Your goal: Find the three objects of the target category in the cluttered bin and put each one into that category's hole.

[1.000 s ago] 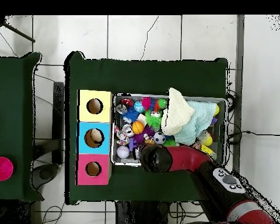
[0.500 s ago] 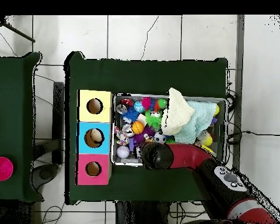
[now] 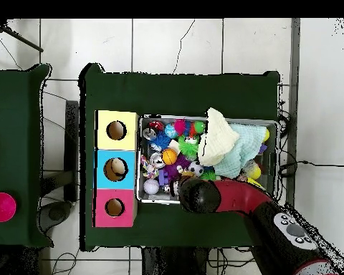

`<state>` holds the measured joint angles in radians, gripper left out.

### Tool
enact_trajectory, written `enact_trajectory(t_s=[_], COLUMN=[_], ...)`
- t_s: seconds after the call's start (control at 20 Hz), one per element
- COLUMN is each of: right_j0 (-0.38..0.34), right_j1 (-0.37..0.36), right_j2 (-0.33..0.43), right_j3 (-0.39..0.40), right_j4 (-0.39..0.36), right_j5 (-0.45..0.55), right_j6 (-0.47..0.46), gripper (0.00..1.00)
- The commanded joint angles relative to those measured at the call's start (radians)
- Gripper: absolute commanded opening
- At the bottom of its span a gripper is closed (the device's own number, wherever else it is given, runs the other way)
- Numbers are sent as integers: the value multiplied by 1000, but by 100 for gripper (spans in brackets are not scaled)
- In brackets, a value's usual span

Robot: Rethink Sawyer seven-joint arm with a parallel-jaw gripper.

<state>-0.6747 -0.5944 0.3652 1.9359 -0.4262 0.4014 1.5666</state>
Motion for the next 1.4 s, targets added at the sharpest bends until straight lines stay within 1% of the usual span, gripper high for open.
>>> enact_trajectory(t_s=[0.05, 0.15, 0.45, 0.5, 0.7, 0.9, 1.1, 1.25, 1.4], right_j0=[-16, -15, -17, -19, -16, -14, -13, -45, -77], right_j1=[-135, -115, 4, 14, 39, 80, 102, 118, 113], right_j2=[30, 29, 22, 24, 25, 32, 30, 47, 69], right_j3=[43, 35, -25, -32, -52, -87, -99, -114, -122], right_j4=[17, 9, -32, -35, -48, -55, -66, -74, -82], right_j5=[102, 88, 31, 27, -1, -6, -31, -17, 17], right_j6=[19, 22, 8, 5, 2, -12, -10, -43, -82], gripper=[100, 100, 100, 100, 100, 100, 100, 100, 100])
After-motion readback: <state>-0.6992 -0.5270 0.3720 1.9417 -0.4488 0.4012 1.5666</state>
